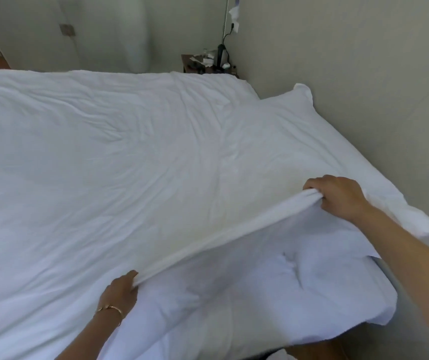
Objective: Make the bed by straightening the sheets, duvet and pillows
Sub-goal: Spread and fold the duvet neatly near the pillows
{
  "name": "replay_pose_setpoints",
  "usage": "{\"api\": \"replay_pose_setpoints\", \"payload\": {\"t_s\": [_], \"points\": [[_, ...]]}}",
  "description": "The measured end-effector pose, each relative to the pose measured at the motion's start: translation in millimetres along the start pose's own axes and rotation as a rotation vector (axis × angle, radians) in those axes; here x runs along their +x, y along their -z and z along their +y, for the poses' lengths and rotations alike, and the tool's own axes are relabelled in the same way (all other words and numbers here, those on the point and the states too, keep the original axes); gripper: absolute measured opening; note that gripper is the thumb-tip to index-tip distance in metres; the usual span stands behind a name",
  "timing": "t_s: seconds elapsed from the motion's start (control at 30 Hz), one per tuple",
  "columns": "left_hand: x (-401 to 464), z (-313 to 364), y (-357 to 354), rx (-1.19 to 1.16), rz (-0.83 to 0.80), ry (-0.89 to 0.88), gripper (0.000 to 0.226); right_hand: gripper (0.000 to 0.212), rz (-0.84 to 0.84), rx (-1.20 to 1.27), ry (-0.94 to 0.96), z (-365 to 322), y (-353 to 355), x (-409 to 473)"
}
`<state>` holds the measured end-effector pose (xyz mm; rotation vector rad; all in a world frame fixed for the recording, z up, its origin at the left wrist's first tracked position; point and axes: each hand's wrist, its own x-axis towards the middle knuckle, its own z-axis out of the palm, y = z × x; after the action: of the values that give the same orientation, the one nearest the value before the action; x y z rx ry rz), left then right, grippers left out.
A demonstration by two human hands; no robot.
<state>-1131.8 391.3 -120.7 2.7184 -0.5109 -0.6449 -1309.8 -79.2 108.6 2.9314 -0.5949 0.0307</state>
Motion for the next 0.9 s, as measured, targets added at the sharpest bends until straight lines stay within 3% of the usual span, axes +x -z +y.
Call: {"api": "replay_pose_setpoints", "payload": {"t_s": [0.1,0.23,0.4,0.47,0.57,0.67,0.8,0.9], "points": [[10,-10,23,-0.141,0.031,-0.002,0.036,0.046,0.166,-0.201,-0.033,-23,8,4],[27,-8,81,-0.336,0.143,-0.171,0.054,0.033,0.261,-0.334,-0.388,-28,11,11],[74,-3,184,-0.275,0.409,-0.447,0.040,0.027,0.509,-0.118,-0.779,-49,16,36],[101,3,222,-0.293,0.499,-0.438,0.043,0.026,0.659,-0.019,-0.757,-49,22,55],[136,13,274,-0.267,0.578,-0.379,0.056,0.031,0.877,-0.046,-0.549,-44,38,92],[169,29,323,-0.236,0.639,-0.317,0.050,0.029,0.998,-0.076,-0.390,-26,57,143],[205,78,382,-0.194,0.685,-0.334,0.034,0.026,0.937,-0.063,-0.280,12,84,220],[251,123,414,-0.132,0.686,-0.328,0.044,0.026,0.846,-0.101,-0.231,44,95,285]]}}
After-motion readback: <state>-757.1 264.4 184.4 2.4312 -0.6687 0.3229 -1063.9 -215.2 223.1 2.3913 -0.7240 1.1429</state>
